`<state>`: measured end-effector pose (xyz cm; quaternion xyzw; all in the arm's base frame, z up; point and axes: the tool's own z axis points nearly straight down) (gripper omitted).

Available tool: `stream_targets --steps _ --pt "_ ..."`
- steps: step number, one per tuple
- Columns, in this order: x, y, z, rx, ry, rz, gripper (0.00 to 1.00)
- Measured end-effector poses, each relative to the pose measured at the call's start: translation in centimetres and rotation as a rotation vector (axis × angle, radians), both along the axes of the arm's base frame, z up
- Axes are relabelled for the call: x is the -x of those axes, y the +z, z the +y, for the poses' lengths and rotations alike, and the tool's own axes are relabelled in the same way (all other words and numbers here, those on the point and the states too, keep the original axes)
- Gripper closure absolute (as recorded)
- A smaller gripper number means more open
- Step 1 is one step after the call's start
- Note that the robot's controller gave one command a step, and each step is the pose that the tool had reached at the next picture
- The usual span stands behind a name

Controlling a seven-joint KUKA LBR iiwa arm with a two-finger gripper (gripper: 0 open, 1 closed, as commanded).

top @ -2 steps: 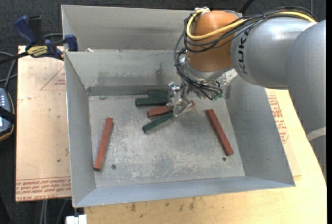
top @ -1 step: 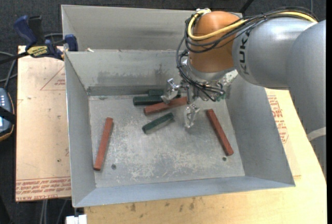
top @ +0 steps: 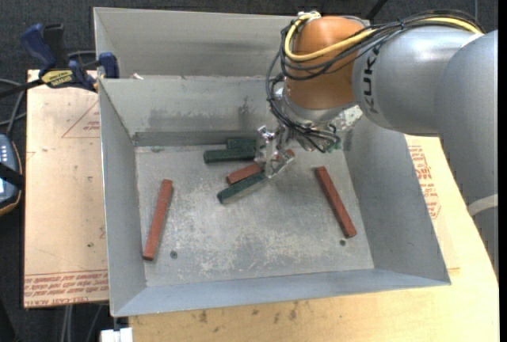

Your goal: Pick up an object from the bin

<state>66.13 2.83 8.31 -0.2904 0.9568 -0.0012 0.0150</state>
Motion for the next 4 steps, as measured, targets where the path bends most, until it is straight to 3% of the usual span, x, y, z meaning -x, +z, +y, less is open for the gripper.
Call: stream_targets --steps 1,2,3,4 --pt "0.0 0.0 0.0 0.0 -0.001 0.0 1.0" --pt "0.9 5.4 0.1 0.003 -0.032 0.029 1.0" --pt "1.6 4.5 3.2 0.003 -0.024 0.03 0.0" --pt "1.5 4.6 3.2 0.003 -0.026 0.028 0.0"
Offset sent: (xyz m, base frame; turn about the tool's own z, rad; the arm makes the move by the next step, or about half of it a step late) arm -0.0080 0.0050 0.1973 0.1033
